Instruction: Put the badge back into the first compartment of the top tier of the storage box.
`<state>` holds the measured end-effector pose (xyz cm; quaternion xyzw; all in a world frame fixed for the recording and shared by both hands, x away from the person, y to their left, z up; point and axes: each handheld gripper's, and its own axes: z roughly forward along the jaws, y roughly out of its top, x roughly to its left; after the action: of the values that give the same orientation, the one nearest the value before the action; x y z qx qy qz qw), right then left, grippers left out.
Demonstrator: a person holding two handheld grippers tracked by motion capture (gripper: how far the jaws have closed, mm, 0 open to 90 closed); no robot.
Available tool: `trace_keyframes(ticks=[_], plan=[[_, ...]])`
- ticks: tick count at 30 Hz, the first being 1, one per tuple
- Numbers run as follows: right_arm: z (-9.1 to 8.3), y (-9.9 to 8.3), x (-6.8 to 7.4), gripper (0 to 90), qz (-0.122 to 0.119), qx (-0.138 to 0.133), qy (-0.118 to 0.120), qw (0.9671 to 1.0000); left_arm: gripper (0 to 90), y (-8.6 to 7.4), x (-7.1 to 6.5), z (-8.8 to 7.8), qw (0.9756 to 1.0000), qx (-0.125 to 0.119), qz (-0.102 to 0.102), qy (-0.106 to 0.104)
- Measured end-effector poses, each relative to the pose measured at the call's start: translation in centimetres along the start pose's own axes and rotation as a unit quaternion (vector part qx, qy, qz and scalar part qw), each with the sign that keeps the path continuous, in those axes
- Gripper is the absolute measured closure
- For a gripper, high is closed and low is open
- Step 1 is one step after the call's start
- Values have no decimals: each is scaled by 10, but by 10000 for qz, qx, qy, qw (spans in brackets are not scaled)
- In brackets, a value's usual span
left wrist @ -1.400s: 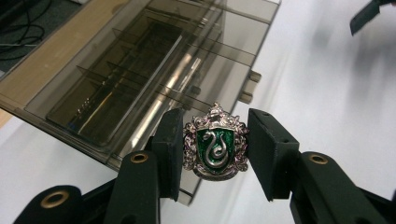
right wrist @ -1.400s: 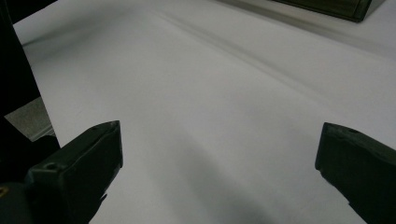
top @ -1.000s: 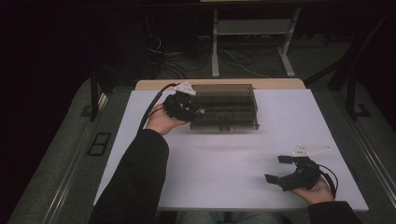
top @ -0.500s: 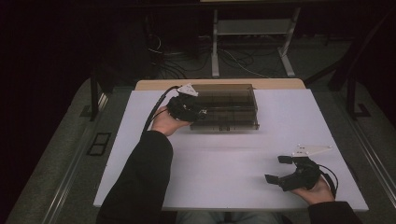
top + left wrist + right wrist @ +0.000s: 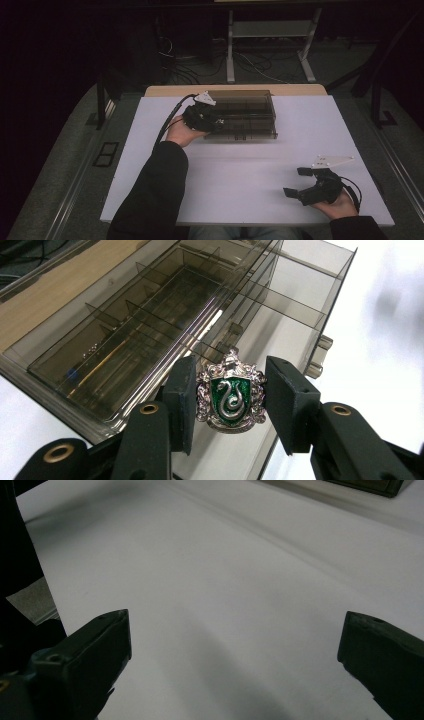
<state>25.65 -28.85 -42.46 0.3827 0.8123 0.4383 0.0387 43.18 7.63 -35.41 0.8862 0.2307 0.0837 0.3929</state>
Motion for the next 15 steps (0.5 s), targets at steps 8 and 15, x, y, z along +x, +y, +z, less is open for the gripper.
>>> trace_keyframes(ticks=[8,15], plan=[[0,0,0,5,-10,27,4,10000,564,-1,-2,8,10000,23,-51,-9],[0,0,0,5,4,40,7,10000,563,-4,-1,13,9999,75,-92,-33]])
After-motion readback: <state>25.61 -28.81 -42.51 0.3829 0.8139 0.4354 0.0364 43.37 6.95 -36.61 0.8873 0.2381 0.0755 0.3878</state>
